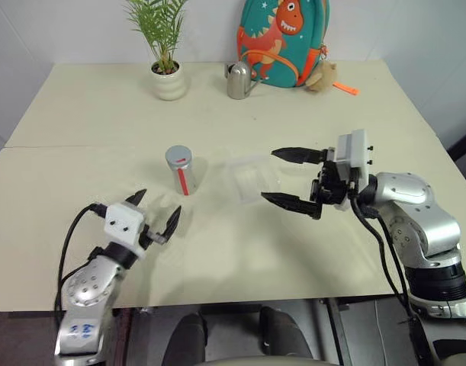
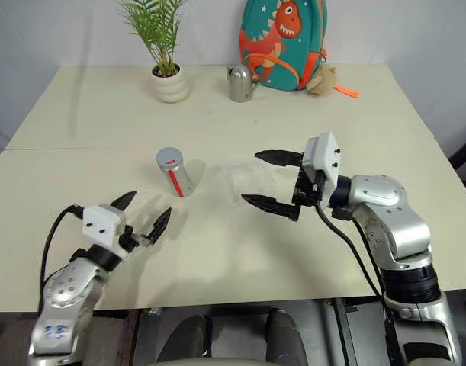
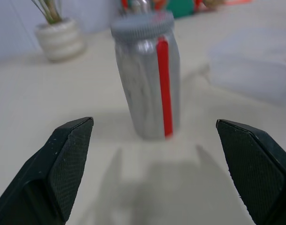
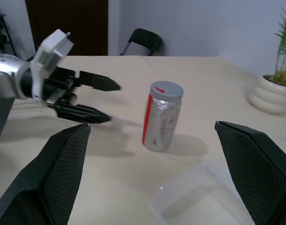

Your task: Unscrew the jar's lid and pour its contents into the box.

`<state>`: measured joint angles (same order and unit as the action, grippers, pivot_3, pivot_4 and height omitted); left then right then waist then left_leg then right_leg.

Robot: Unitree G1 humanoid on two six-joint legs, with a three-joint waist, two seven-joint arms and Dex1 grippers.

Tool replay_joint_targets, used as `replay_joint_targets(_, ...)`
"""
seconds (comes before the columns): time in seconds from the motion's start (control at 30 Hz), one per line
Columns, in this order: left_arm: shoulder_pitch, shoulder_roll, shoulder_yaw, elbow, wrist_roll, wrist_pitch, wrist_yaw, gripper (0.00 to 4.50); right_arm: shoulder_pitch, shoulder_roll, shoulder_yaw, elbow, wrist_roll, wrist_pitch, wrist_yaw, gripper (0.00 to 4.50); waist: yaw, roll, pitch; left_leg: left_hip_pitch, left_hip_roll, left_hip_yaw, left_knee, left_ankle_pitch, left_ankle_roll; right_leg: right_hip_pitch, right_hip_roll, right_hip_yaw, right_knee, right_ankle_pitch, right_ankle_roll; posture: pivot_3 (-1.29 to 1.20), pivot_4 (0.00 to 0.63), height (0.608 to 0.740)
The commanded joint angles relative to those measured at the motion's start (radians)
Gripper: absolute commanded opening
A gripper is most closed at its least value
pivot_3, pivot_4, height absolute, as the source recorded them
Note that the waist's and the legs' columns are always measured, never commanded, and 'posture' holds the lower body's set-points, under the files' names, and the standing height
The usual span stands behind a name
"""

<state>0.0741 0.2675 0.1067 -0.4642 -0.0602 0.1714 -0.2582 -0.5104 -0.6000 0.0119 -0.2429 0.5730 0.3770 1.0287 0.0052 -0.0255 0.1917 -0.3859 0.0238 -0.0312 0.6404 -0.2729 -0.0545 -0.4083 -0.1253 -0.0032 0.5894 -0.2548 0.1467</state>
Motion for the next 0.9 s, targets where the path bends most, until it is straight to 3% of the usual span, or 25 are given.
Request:
replay_joint_targets(0.03,-0.058,-0.056,-0.053,0.027,0.06,-0.021,0.08,4.48,-0.022,0.003,0.004,-0.056,0.019,0.025,-0.006,4.5,-0.002,0.0,0.0,0.0,0.0,0.0,0.0,0.0,0.0,0.0,0.0,0.0,0.0,0.0,0.0,0.0,0.15,0.74)
replay_joint_targets(0.4,-0.161,-0.164,-0.124,0.168,0.231,-0.015,0.277,4.48,0.007,-0.048,0.002,-0.137,0.034,0.094,0.01,4.5,-0.002,0.0,0.0,-0.001,0.0,0.0,0.004,-0.001,0.001,0.0,0.001,0.0,0.0,0.0,0.0,0.0,0.15,0.74)
replay_joint_targets(0.9,-0.371,-0.184,-0.104,0.446,0.235,-0.123,0.359,4.48,0.047,-0.04,-0.011,-0.227,0.06,0.148,-0.059,4.5,0.019,0.0,0.0,-0.002,0.0,0.0,0.006,-0.001,0.0,0.0,0.001,0.0,-0.001,0.001,0.001,0.0,0.15,0.74)
